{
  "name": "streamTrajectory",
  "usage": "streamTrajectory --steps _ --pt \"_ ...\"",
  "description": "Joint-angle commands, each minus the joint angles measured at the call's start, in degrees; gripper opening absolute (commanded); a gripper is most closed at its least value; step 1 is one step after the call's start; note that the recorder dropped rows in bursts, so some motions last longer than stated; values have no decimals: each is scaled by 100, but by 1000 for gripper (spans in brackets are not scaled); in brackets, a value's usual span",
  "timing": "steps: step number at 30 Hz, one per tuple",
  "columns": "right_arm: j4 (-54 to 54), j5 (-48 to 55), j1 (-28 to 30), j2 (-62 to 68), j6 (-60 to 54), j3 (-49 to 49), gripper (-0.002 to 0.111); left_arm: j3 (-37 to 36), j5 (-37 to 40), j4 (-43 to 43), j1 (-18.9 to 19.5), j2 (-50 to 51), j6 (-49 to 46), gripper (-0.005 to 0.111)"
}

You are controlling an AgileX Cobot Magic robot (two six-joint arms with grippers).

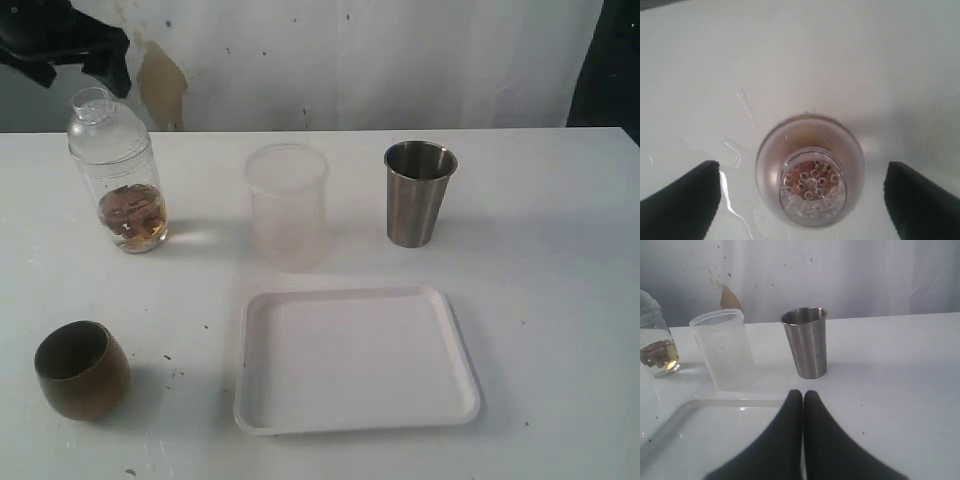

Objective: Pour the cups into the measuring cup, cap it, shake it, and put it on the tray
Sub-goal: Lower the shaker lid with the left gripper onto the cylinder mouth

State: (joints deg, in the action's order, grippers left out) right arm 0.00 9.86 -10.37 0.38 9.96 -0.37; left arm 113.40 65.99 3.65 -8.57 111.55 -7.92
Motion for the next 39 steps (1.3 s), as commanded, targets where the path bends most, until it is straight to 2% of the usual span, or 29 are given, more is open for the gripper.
streamTrajectory --steps 1,3,5,6,9,12,15,25,31,39 --pt "0 -5 10 -38 28 37 0 -69 -111 -22 -13 -487 40 52" --pt "0 -5 10 -38 28 37 0 -320 -306 141 -13 -628 14 0" --pt "0 -5 10 -38 28 37 0 -864 -878 498 -13 -846 -90 0" --pt "0 -5 10 -38 28 37 0 -1280 -1428 660 -13 -1019 -90 0" --pt "0 -5 10 -38 28 37 0 -2155 -2677 689 -13 -1377 -90 0" --pt "0 -5 10 -38 28 37 0 -2838 -3374 699 -13 -1651 -90 0" --pt "0 -5 10 -38 28 37 0 -3290 -3733 699 -13 -1755 -107 0" --pt "0 -5 10 -38 28 37 0 -4354 -5402 819 -13 -1763 -152 0" --pt "0 -5 10 -38 28 37 0 -4720 -5828 819 -13 -1743 -152 0" --pt "0 -5 10 -38 28 37 0 -4654 -6051 819 -13 -1891 -152 0"
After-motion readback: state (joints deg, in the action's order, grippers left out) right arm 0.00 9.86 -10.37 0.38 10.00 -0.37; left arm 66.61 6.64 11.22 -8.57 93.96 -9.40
